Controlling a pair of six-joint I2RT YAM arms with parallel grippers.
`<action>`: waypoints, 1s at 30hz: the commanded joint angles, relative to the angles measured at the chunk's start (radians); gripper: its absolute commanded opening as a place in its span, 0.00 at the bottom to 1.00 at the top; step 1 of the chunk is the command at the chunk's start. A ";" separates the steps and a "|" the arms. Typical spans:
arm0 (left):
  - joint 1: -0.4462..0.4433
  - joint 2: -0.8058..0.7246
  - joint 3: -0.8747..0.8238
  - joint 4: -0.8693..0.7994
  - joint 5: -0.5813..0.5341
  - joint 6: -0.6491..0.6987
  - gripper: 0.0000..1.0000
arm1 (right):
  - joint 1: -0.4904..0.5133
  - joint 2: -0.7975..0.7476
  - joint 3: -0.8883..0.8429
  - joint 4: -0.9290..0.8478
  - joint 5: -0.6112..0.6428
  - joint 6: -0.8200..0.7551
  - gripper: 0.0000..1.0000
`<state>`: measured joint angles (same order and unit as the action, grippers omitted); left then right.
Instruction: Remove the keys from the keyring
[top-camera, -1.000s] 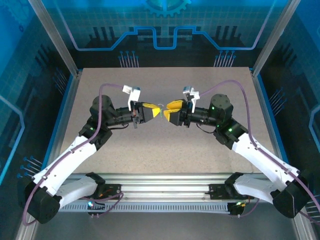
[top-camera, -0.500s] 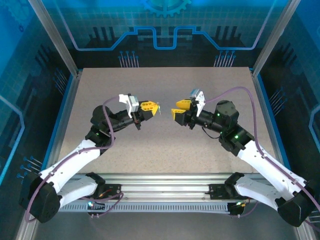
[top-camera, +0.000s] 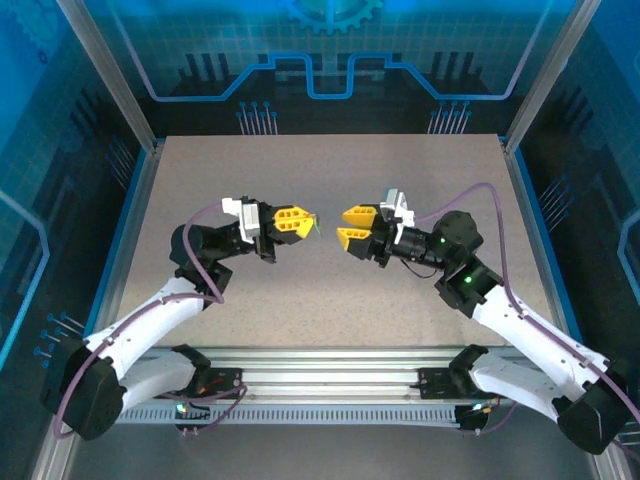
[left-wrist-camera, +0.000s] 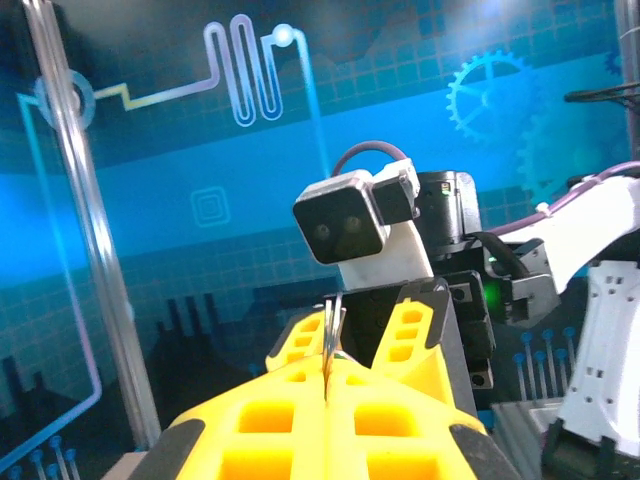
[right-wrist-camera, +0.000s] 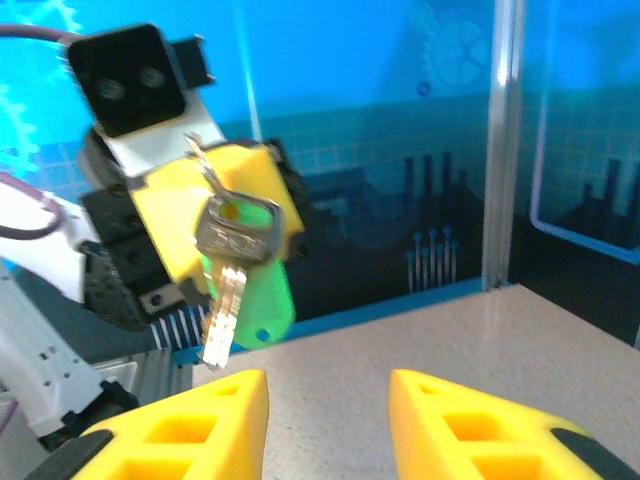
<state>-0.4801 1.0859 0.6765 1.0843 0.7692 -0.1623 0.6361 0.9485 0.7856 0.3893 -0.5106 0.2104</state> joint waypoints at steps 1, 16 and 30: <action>-0.005 0.020 -0.022 0.125 0.046 -0.084 0.00 | 0.037 -0.002 0.012 0.124 -0.056 -0.041 0.37; -0.030 0.089 -0.006 0.255 0.075 -0.167 0.00 | 0.104 0.052 0.017 0.254 0.028 -0.084 0.35; -0.047 0.005 -0.020 0.033 0.054 0.035 0.00 | 0.106 0.046 0.046 0.151 0.008 -0.159 0.29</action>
<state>-0.5201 1.1259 0.6575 1.1790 0.8272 -0.2207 0.7284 1.0016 0.7948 0.5667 -0.4965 0.1020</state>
